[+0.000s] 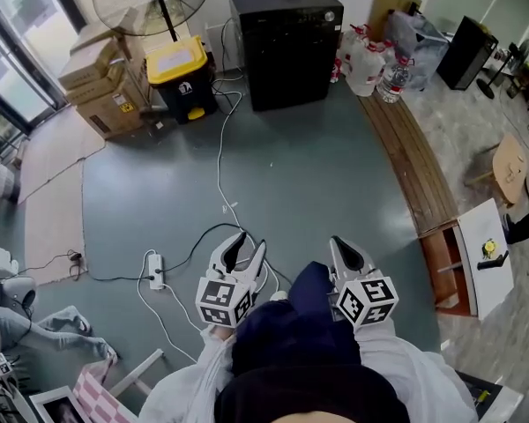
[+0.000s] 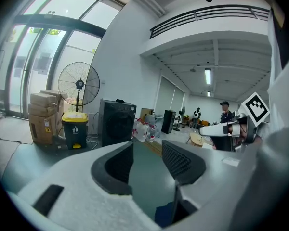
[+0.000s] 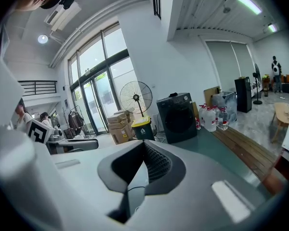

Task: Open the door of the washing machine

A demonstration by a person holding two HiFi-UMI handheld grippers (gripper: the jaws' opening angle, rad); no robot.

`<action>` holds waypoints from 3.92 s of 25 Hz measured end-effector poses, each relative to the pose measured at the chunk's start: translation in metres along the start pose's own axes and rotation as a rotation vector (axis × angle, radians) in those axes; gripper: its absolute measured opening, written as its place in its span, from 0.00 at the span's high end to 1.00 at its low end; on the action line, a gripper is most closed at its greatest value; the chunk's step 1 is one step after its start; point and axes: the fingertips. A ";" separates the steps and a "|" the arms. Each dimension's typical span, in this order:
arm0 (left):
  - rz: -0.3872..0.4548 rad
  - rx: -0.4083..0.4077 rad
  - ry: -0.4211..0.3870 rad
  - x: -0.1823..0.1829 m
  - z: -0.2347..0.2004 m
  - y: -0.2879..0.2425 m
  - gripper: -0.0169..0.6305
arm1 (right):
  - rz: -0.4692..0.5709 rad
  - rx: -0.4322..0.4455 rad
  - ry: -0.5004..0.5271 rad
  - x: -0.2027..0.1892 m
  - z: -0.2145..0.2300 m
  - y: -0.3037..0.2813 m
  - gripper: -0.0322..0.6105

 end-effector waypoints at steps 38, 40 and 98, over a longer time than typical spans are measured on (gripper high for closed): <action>0.031 0.046 0.055 0.182 -0.136 -0.301 0.62 | -0.050 0.146 -0.012 0.114 0.167 -0.336 0.94; 0.017 0.044 0.058 0.181 -0.142 -0.311 0.62 | -0.056 0.145 -0.017 0.112 0.170 -0.345 0.94; -0.419 -0.018 -0.235 0.241 -0.549 -0.988 0.67 | -0.248 -0.030 -0.091 0.110 0.448 -0.924 0.94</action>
Point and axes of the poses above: the fingertips, and each gripper's own axes: y backward along the fingers, z to its right, x out of its top, and after that the axes turned 13 degrees about y, right-handed
